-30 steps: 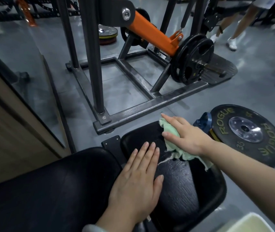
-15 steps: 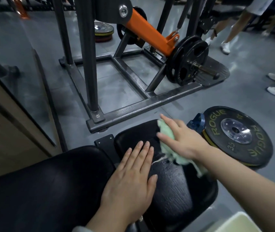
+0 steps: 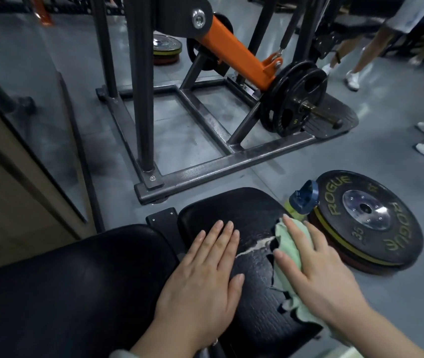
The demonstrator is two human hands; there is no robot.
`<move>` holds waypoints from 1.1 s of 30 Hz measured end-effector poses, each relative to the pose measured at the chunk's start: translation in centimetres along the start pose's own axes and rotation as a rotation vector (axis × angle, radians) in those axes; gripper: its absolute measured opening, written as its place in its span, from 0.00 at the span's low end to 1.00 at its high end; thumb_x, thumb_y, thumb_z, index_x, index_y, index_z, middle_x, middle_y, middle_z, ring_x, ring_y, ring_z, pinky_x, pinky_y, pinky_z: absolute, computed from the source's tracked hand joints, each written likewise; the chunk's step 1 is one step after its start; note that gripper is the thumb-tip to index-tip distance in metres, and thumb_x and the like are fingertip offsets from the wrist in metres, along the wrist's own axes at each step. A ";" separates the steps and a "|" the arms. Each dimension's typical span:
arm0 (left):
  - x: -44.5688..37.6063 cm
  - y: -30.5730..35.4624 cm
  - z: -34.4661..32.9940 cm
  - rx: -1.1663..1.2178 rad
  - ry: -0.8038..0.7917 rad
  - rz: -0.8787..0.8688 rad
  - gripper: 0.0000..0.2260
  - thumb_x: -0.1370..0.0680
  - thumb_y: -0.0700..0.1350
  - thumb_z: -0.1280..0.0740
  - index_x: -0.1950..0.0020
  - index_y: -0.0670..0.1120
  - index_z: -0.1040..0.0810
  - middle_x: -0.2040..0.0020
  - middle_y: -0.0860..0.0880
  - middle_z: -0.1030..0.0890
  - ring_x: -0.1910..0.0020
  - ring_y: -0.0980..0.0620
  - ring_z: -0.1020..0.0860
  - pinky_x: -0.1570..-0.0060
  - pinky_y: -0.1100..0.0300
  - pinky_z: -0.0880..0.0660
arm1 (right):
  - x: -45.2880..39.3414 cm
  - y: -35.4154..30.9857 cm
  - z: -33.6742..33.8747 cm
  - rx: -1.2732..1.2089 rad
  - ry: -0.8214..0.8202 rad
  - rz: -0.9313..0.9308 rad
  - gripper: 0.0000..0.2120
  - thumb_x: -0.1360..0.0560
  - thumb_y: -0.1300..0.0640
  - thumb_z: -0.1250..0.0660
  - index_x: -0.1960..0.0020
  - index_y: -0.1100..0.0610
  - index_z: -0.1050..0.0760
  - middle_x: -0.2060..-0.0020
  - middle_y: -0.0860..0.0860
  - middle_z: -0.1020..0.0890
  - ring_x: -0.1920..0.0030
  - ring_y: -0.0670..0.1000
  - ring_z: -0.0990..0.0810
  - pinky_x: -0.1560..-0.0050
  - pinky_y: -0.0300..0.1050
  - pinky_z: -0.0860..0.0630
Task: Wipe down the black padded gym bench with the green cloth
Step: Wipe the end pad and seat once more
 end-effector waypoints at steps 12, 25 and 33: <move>-0.2 0.1 -0.4 0.024 0.093 -0.031 0.28 0.23 0.56 0.46 0.30 0.40 0.29 0.28 0.44 0.32 0.27 0.48 0.35 0.34 0.52 0.40 | -13.1 -2.7 1.6 -0.037 -0.294 0.521 0.23 0.24 0.31 0.56 0.29 0.27 0.46 0.30 0.41 0.36 0.29 0.46 0.37 0.29 0.52 0.39; -0.7 -0.2 -1.6 0.039 0.145 -0.344 0.22 0.17 0.49 0.54 0.34 0.49 0.23 0.32 0.52 0.25 0.31 0.55 0.31 0.30 0.59 0.37 | -14.2 -10.5 -0.2 0.250 -0.332 0.972 0.28 0.24 0.33 0.58 0.27 0.39 0.39 0.33 0.43 0.29 0.35 0.49 0.28 0.42 0.51 0.27; -0.2 -0.1 -2.0 0.002 0.111 -0.393 0.25 0.18 0.49 0.58 0.33 0.52 0.25 0.33 0.55 0.25 0.32 0.57 0.33 0.28 0.61 0.43 | -13.0 -8.0 -0.2 0.333 -0.286 1.244 0.25 0.20 0.40 0.55 0.24 0.41 0.42 0.22 0.46 0.46 0.23 0.54 0.50 0.31 0.64 0.42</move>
Point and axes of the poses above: each hand's wrist, its own x-axis away from the middle knuckle, its own z-axis out of the back of the hand, y = z × x, the point moved 1 cm from there along -x, towards the middle knuckle
